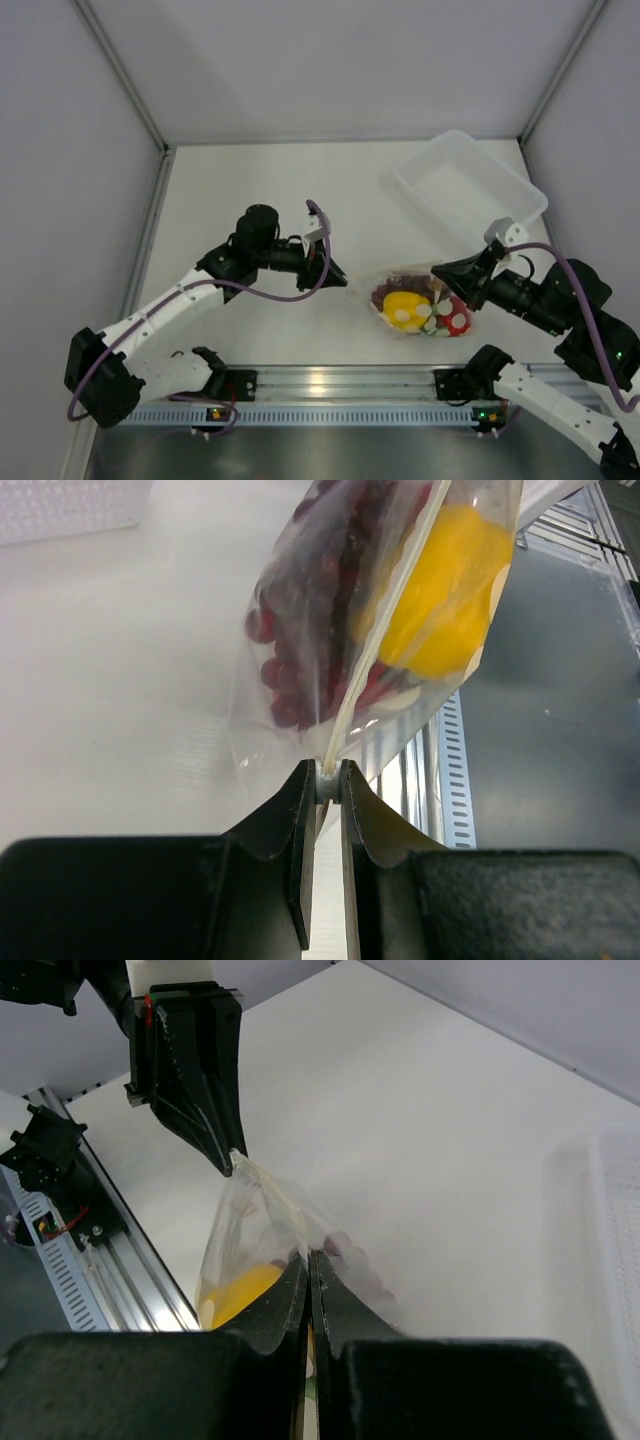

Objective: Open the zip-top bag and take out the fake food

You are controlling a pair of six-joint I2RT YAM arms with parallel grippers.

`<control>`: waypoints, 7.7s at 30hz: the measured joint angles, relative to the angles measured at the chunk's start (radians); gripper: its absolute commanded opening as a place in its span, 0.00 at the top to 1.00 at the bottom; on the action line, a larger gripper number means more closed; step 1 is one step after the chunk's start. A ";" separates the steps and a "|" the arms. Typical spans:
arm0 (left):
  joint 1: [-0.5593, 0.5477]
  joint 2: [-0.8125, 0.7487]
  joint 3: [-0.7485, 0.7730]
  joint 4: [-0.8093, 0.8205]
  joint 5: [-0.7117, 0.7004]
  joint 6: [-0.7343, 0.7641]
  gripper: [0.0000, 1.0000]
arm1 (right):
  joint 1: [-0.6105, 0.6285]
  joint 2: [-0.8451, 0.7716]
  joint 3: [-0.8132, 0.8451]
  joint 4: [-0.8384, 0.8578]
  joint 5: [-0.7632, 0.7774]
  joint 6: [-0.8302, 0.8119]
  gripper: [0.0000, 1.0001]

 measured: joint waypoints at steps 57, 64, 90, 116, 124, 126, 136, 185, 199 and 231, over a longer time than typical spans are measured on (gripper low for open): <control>-0.044 0.159 0.150 0.053 0.087 -0.082 0.31 | 0.000 -0.129 -0.217 0.145 -0.276 -0.092 1.00; -0.087 0.208 0.141 0.054 0.084 -0.085 0.41 | 0.000 -0.129 -0.217 0.158 -0.278 -0.093 1.00; -0.168 0.185 0.139 0.069 -0.029 -0.090 0.34 | 0.000 -0.130 -0.236 0.167 -0.208 -0.082 1.00; -0.167 0.113 0.120 0.077 -0.128 -0.089 0.43 | 0.000 -0.131 -0.248 0.189 -0.202 -0.082 1.00; -0.138 0.084 0.112 0.077 -0.143 -0.093 0.43 | 0.000 -0.131 -0.250 0.189 -0.211 -0.083 1.00; -0.134 0.079 0.111 0.077 -0.143 -0.093 0.43 | 0.000 -0.131 -0.250 0.189 -0.211 -0.083 1.00; -0.133 0.075 0.093 0.077 -0.064 -0.094 0.43 | 0.000 -0.131 -0.254 0.192 -0.207 -0.083 1.00; -0.070 0.104 0.046 0.115 0.000 -0.129 0.45 | 0.000 -0.129 -0.263 0.203 -0.240 -0.083 1.00; -0.070 0.131 0.046 0.132 -0.019 -0.145 0.45 | 0.000 -0.129 -0.267 0.203 -0.240 -0.083 1.00; -0.100 0.143 0.046 0.161 -0.003 -0.180 0.43 | 0.000 -0.093 -0.267 0.204 -0.176 -0.080 1.00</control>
